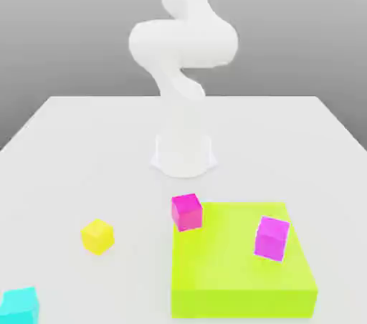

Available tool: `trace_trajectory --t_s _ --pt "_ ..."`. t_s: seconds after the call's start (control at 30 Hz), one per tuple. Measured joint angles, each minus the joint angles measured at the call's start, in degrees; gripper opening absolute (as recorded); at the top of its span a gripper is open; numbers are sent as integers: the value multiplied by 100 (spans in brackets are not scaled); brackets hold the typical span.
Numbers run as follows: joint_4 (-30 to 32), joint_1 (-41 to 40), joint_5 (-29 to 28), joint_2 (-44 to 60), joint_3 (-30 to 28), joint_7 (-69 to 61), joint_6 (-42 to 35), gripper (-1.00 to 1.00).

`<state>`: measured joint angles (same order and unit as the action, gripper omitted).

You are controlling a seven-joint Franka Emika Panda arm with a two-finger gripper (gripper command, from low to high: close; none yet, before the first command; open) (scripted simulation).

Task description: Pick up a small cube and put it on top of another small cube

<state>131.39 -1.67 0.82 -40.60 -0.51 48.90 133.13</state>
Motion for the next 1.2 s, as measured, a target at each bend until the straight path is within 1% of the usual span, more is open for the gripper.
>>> trace_trajectory --t_s 0.67,1.0,1.13,1.17,1.2 --pt "-307 -1205 442 4189 -547 2622 1085 0" --pt "-466 -1510 749 6274 -978 3839 1632 0" --pt "-633 -1675 982 7106 -837 3791 2181 0" --pt "-666 -1711 1021 7254 -794 3766 2292 -100" --pt "-666 -1711 1021 7254 -794 3766 2292 -100"
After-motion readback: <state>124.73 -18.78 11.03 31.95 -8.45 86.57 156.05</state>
